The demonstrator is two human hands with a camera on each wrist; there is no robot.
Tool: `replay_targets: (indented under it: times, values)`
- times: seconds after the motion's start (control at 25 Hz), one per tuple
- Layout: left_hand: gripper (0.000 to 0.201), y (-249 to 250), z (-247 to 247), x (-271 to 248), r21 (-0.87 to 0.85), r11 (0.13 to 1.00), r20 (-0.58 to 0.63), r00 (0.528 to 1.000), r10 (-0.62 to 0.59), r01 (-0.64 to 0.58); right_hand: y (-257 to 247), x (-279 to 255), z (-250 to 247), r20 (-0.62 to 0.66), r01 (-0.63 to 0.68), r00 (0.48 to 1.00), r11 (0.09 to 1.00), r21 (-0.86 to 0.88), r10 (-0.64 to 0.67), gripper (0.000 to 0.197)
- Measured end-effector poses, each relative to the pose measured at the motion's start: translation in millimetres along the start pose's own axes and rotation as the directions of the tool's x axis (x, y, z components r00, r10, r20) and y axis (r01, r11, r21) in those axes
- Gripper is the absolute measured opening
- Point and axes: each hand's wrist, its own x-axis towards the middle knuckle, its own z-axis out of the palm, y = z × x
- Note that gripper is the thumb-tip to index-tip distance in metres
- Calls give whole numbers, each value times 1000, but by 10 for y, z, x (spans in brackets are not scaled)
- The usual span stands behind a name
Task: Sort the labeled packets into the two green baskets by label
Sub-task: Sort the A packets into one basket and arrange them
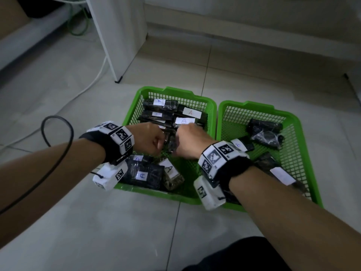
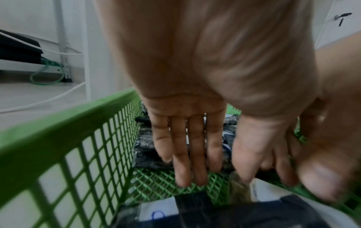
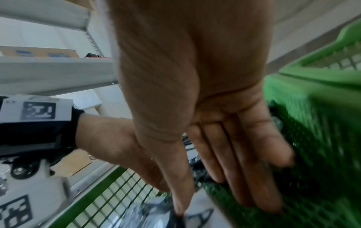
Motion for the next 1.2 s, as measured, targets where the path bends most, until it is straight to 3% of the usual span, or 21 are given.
replay_targets:
  times: [0.08, 0.16, 0.36, 0.48, 0.6, 0.68, 0.76, 0.84, 0.88, 0.96, 1.04, 1.08, 1.2]
  values:
    - [15, -2, 62, -39, -9, 998, 122, 990, -64, 65, -129, -24, 159, 250, -5, 968, 999, 31, -3, 33]
    - [19, -4, 98, -74, -46, 993, 165, 981, -102, 111, -166, -23, 325, 314, 13, 949, 1000, 7, -15, 35]
    - [22, 13, 90, -141, -221, 962, 138, 982, -132, 161, -45, -40, 244, 224, -82, 973, 988, 132, 51, 33]
    - [24, 22, 31, -160, -538, 827, 127, 985, -113, 164, 119, -28, 60, 208, -113, 975, 979, 171, 76, 29]
    - [24, 31, 2, -131, -642, 757, 89, 993, -83, 121, 272, -31, -91, 203, -108, 978, 955, 277, 51, 19]
    - [23, 0, 22, -84, -731, 674, 47, 993, -107, 107, 315, -27, -136, 181, -104, 983, 886, 453, 23, 27]
    - [25, -66, 0, -71, -826, 551, -9, 976, -216, 114, 268, -8, -148, 42, -29, 999, 834, 551, 7, 44]
    - [31, -156, -93, -93, -897, 427, -32, 946, -322, 115, 145, 79, -156, -136, 90, 990, 926, 366, -43, 57]
    - [31, -173, -151, -116, -888, 448, -68, 935, -348, 102, 60, 133, -164, -179, 117, 981, 964, 239, -75, 55]
    - [23, -259, -252, -148, -712, 696, -276, 872, -404, 97, -122, 274, -205, -221, 103, 972, 991, 88, -82, 46]
    - [16, -410, -285, -177, -400, 905, -536, 764, -359, 145, -264, 419, -217, -226, 81, 972, 995, 57, -66, 41]
    - [25, -493, -273, -185, -271, 949, -578, 761, -294, 161, -311, 473, -197, -211, 77, 975, 996, 41, -67, 42]
    - [56, -627, -180, -213, -39, 987, -422, 892, -159, 157, -409, 604, -29, -144, 102, 983, 992, -75, -112, 43]
